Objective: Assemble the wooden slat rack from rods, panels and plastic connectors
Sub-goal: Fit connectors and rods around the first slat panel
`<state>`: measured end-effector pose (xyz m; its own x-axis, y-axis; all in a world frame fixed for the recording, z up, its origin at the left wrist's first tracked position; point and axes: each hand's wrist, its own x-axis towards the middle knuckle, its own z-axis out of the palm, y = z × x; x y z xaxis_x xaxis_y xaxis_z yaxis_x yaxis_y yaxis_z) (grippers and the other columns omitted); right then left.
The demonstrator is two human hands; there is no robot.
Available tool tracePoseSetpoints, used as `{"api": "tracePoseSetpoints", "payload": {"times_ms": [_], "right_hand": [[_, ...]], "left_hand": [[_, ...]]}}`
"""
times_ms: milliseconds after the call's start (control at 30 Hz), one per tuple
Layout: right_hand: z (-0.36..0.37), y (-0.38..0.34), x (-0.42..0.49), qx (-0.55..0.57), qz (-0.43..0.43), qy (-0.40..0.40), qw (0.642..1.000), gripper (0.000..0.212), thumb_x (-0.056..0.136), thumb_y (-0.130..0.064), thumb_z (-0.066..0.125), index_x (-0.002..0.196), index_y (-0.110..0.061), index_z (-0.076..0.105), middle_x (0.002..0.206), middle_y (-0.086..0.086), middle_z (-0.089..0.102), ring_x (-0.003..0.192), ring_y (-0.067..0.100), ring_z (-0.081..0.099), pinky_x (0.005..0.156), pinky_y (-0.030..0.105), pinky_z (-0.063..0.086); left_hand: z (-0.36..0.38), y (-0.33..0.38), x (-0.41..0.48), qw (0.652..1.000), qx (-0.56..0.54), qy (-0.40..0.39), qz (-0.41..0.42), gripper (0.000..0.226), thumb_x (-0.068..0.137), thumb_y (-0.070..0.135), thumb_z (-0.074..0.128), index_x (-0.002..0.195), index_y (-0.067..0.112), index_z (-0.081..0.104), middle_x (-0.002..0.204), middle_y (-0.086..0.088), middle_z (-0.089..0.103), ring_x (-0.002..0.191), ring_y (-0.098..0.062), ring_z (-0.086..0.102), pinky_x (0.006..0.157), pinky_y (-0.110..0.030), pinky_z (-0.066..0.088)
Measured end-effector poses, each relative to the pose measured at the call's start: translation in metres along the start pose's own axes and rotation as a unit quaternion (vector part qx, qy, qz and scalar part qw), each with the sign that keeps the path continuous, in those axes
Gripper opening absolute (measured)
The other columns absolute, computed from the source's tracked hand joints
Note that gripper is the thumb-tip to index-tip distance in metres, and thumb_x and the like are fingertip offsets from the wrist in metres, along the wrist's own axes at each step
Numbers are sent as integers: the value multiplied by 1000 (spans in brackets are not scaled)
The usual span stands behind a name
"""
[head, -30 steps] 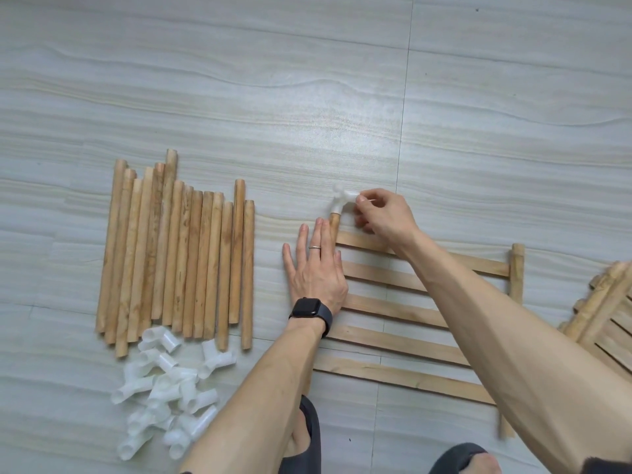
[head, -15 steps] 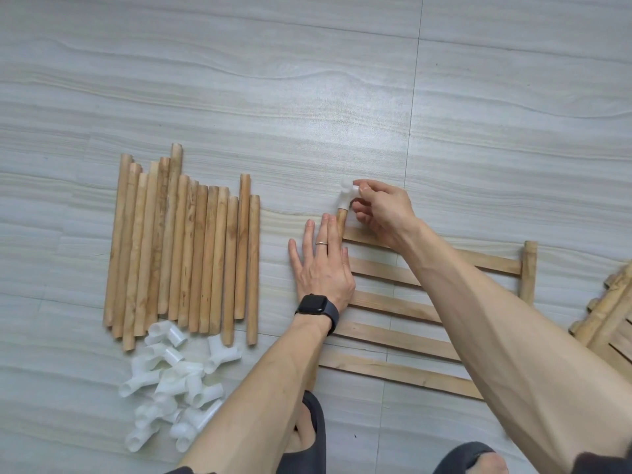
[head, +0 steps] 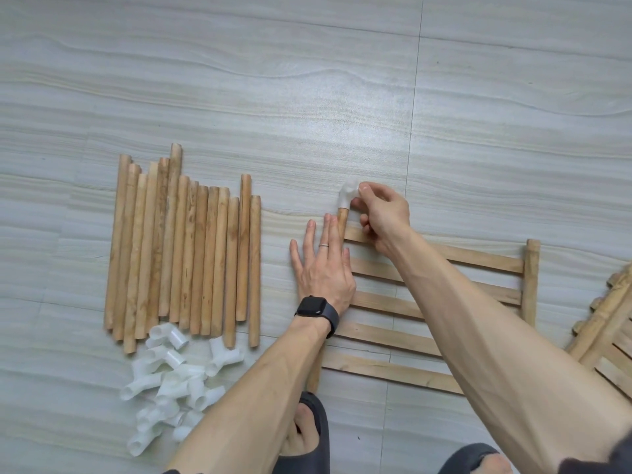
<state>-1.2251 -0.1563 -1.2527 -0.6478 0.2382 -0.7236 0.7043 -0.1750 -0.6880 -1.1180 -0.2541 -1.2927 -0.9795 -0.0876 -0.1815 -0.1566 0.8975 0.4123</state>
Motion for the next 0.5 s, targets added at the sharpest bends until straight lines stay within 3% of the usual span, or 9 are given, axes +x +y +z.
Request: {"api": "tracePoseSetpoints", "payload": {"times_ms": [100,167,233,333,500], "right_hand": [[3,3,0,-48,-59,-1,997,9,99,-28,63,105,-27,70,97,5,75,54,16,69,42,22,46],[3,5,-2,-74,-78,-44,993,23,98,-20,57,112,-35,68,86,0,73,65,23,74,49,26,52],[4,8,-5,-126,-90,-83,985,35,94,-18,57,119,-42,64,72,-4,71,63,20,71,52,26,54],[2,8,-3,-159,-125,-83,976,37,93,-21,69,128,-31,66,73,-5,72,57,14,67,59,29,56],[-2,8,-6,-213,-205,-40,955,31,88,-24,78,117,-33,72,77,-9,75,53,9,67,66,29,58]], "left_hand": [[1,0,1,1000,1,5,0,61,103,33,32,159,21,11,165,12,13,153,-18,8,121,-52,3],[2,-1,0,1000,4,7,3,61,103,33,32,159,20,12,165,11,13,153,-18,7,121,-52,2],[2,-1,1,1000,2,9,0,61,103,33,34,159,20,14,165,11,13,153,-17,6,121,-52,2],[1,0,0,1000,4,9,-3,61,103,31,36,159,20,15,165,11,13,153,-17,6,122,-52,3],[0,1,0,1000,12,6,-3,61,103,32,33,159,21,13,165,12,13,153,-17,6,122,-52,3]]}}
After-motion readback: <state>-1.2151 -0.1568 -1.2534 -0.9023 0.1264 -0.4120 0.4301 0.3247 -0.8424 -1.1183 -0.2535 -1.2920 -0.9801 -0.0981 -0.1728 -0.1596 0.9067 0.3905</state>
